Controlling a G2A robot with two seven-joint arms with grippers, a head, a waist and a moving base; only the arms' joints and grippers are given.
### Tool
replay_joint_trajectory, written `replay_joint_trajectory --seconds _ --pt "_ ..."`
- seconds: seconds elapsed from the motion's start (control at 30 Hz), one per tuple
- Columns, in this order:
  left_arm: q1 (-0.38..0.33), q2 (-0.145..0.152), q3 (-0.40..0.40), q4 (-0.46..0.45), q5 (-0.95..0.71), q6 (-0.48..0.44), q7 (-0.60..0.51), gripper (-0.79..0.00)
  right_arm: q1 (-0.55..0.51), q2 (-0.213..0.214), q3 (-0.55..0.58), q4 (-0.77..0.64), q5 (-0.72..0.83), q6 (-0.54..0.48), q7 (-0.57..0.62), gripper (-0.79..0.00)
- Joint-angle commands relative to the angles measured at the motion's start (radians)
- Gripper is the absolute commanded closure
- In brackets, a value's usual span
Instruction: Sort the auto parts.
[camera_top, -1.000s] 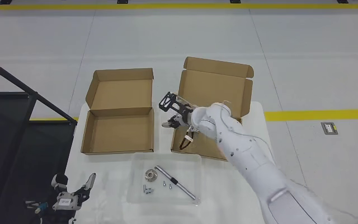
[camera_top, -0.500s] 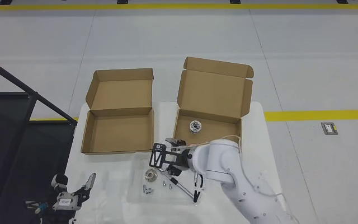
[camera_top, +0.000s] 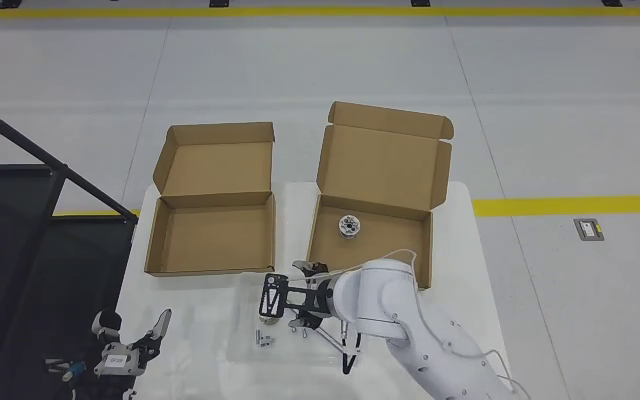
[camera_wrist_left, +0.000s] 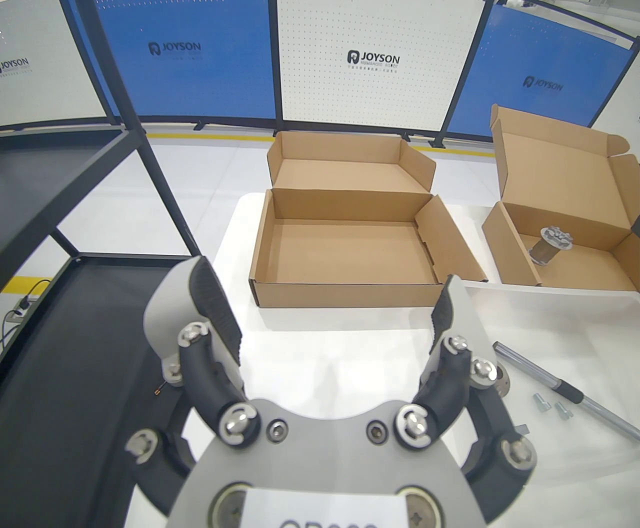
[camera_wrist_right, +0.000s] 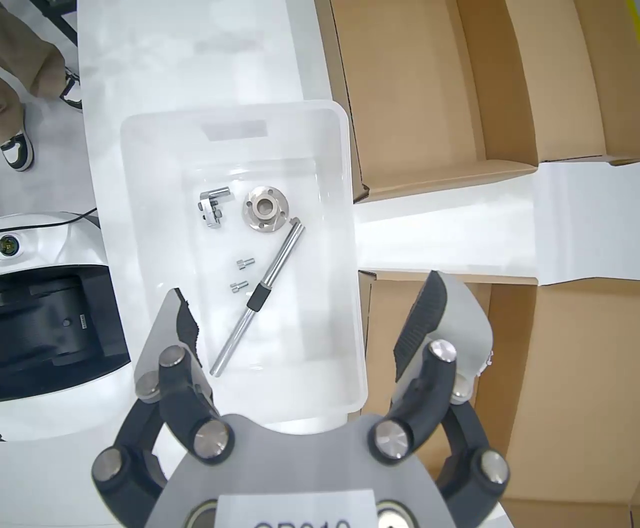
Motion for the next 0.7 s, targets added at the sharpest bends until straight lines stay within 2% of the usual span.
replay_joint_trajectory --seconds 0.0,0.17,0.2,0.37,0.5,0.67 --pt "0.0 0.0 0.0 0.0 0.0 0.0 0.0 -0.785 0.0 0.0 0.0 0.0 0.0 0.0 0.0 -0.785" --pt "0.0 0.0 0.0 0.0 0.0 0.0 0.0 -0.785 -0.007 -0.002 -0.016 0.003 -0.018 0.01 -0.051 -0.785" --pt "0.0 0.0 0.0 0.0 0.0 0.0 0.0 -0.785 -0.006 -0.004 -0.023 0.015 -0.029 0.041 -0.045 -0.785" --pt "0.0 0.0 0.0 0.0 0.0 0.0 0.0 -0.785 0.026 -0.037 -0.122 0.039 -0.048 0.225 0.082 -0.785" --pt "0.0 0.0 0.0 0.0 0.0 0.0 0.0 -0.785 0.047 -0.074 -0.224 0.05 -0.107 0.411 0.257 -0.785" --pt "0.0 0.0 0.0 0.0 0.0 0.0 0.0 -0.785 0.054 -0.112 -0.294 0.08 -0.127 0.552 0.378 -0.785"
